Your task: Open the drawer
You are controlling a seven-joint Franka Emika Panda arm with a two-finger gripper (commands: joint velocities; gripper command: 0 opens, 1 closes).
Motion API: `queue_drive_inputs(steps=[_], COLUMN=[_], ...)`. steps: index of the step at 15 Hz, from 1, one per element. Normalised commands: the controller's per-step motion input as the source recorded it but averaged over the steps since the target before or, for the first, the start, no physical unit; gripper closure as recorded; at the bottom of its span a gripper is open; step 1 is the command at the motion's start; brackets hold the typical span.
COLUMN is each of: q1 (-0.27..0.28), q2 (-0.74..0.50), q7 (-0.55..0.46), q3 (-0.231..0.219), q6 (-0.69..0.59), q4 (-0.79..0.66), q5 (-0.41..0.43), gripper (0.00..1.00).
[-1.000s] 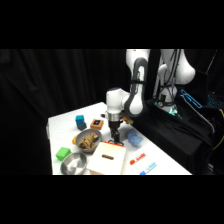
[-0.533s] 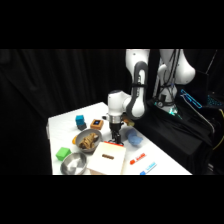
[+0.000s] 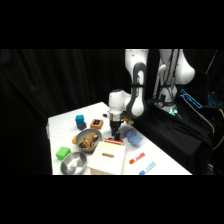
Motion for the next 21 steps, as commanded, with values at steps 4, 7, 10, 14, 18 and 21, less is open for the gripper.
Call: queue_drive_inputs(steps=[4,7,10,14,18,21], q1=[-0.321,-0.389,-0.416,-0.324,-0.054,0.125], q2=[-0.10,-0.14,-0.16,-0.27,-0.61,-0.83], q7=[0.04,0.00,-0.03,-0.02,-0.01,-0.23], q3=[0.011,0.042,0.086,0.115,0.061,-0.020], q6=[0.16,0.13,0.09,-0.01,-0.46,-0.68], q4=[-0.23,-0.23,-0.21,-0.22,-0.23,-0.25], q5=[-0.187,-0.171,-0.153,-0.138,-0.063,0.253], gripper=[0.00,0.00,0.00,0.00,0.00,0.00])
